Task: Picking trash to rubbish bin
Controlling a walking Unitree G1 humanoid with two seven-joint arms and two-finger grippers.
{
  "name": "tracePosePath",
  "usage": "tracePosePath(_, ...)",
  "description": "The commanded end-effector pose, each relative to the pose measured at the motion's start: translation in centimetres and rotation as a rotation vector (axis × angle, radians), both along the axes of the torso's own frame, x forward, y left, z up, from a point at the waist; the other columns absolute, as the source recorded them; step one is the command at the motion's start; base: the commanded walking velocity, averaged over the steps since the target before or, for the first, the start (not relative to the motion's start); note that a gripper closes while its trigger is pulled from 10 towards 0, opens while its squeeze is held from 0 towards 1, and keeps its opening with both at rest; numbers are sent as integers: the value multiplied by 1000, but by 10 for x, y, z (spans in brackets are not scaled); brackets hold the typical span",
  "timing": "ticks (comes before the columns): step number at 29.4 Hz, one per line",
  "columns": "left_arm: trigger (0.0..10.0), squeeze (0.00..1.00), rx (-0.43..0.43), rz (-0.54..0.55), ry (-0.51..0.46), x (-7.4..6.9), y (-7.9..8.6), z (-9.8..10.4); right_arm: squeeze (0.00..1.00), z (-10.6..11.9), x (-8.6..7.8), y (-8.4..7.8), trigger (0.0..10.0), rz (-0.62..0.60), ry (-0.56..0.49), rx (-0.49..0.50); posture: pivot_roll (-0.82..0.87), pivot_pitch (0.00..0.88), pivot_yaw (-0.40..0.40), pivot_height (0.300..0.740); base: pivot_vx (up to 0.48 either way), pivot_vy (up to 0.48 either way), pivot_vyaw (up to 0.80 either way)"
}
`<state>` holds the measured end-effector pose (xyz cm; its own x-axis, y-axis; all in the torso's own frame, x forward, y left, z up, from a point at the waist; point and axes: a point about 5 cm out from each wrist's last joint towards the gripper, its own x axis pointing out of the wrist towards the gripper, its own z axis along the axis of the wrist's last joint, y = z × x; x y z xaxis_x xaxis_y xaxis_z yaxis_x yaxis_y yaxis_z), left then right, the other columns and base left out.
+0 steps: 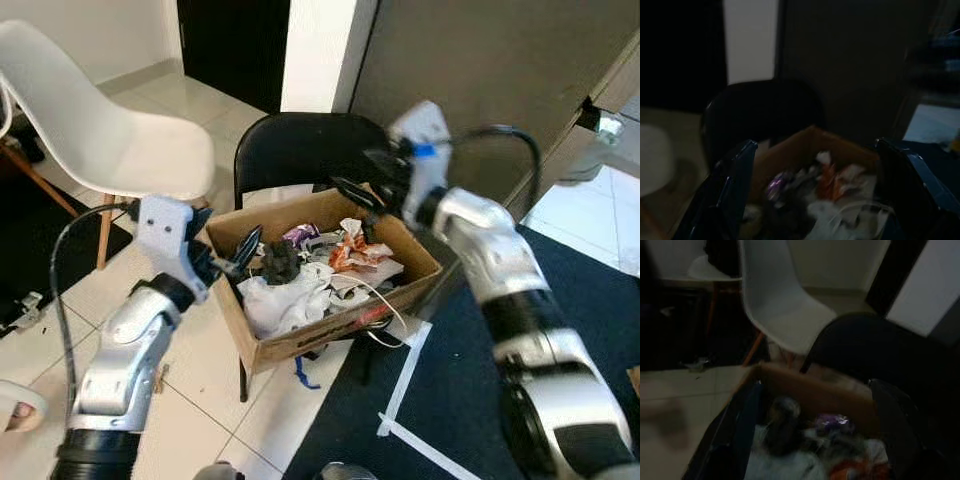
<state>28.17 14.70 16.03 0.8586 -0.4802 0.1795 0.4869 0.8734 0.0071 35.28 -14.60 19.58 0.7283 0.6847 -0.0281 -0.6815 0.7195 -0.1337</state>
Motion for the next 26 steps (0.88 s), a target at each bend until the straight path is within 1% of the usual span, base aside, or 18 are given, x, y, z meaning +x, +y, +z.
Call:
tracePosePath(1, 10000, 0, 3, -36, 10, 2, -13, -4, 0, 0, -11, -1, 10000, 27, 6, 23, -29, 0, -81, 740, 0, 0, 0)
tracePosePath(4, 10000, 0, -11, -71, 9, 3, -23, -4, 0, -13, -30, 1, 10000, 39, 25, 33, -37, 0, -70, 740, 0, 0, 0)
tracePosePath(6, 10000, 0, -14, -75, 8, 5, -27, -3, 0, -19, -37, 2, 10000, 30, 30, 42, -38, 0, -68, 740, 0, 0, 0)
tracePosePath(7, 10000, 0, -15, -75, 9, 6, -28, -3, 0, -21, -39, 5, 10000, 21, 31, 62, -37, 0, -65, 740, 0, 0, 0)
tracePosePath(9, 10000, 0, -15, -74, 10, 7, -28, -3, 0, -23, -39, 7, 10000, 15, 31, 75, -37, 0, -65, 740, 0, 0, 0)
tracePosePath(10, 10000, 0, -17, -73, 11, 8, -28, -3, 0, -24, -39, 10, 10000, -2, 26, 100, -30, 0, -63, 740, 0, 0, 0)
tracePosePath(11, 10000, 0, -18, -72, 12, 9, -29, -3, 0, -24, -39, 13, 10000, -8, 33, 128, -24, 0, -60, 740, 0, -281, 0)
tracePosePath(14, 10000, 0, -20, -72, 13, 11, -30, -4, 0, -22, -41, 15, 10000, -4, 44, 149, -20, 0, -68, 740, 0, -330, 0)
tracePosePath(18, 10000, 0, -18, -72, 13, 12, -30, -4, 0, -21, -40, 18, 10000, 11, 45, 144, -17, 0, -69, 740, 0, -407, 0)
tracePosePath(21, 10000, 0, -16, -76, 19, 12, -31, -7, 0, -21, -43, 21, 10000, 4, 58, 167, -15, 0, -64, 740, 0, -431, 0)
tracePosePath(26, 10000, 0, -1, -81, 27, 13, -32, -11, 0, -22, -44, 23, 10000, 16, 72, 170, -15, 0, -61, 740, 0, -433, 0)
